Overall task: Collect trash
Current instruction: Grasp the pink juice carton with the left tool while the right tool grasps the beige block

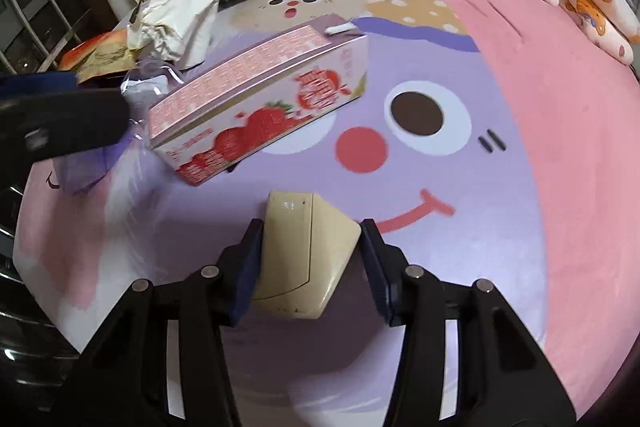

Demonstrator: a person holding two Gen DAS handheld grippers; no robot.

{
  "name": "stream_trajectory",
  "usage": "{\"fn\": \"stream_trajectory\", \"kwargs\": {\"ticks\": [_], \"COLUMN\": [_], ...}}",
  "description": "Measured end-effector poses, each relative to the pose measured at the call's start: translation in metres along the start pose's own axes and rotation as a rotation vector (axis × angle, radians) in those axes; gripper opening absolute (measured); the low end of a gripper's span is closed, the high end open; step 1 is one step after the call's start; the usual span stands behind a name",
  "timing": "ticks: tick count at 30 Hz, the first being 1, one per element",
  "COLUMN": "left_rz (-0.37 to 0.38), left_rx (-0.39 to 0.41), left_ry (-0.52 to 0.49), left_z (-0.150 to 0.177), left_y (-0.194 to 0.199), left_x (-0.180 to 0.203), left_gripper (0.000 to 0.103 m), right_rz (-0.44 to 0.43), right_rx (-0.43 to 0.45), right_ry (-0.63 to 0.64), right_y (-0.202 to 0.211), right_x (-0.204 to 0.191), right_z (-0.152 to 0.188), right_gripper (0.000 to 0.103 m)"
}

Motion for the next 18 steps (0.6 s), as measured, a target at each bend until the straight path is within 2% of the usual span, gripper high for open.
{"fn": "stream_trajectory", "kwargs": {"ticks": [5, 9, 15, 18], "left_rz": [0.009, 0.011, 0.034, 0.034], "left_rx": [-0.045, -0.09, -0.174, -0.169], "left_ry": [-0.047, -0.077, -0.069, -0.079], "left_z": [-0.015, -0.026, -0.028, -0.026], "left_y": [-0.038, -0.069, -0.105, -0.109], "left_x": [0.016, 0.028, 0.041, 0.046], "left_gripper": [0.078, 0.07, 0.06, 0.053], "right_rz": [-0.02, -0.025, -0.056, -0.074], "right_rx": [-0.001, 0.008, 0.02, 0.021], "right_ry": [-0.046, -0.073, -0.101, -0.098], "right_y": [-0.006, -0.006, -0.006, -0.005], "right_x": [0.036, 0.057, 0.071, 0.07], "right_z": [-0.014, -0.026, -0.037, -0.037], "right_gripper": [0.044, 0.044, 0.044, 0.044]}}
Point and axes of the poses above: each gripper's, at about its wrist camera, not at the fingertips, and y roughly against the way its jaws point, x to its right, z to its underside, the point moved 6 cm from there along -y, roughly the way its jaws point, and after that the axes turned 9 degrees about x, right-handed, at the moved point
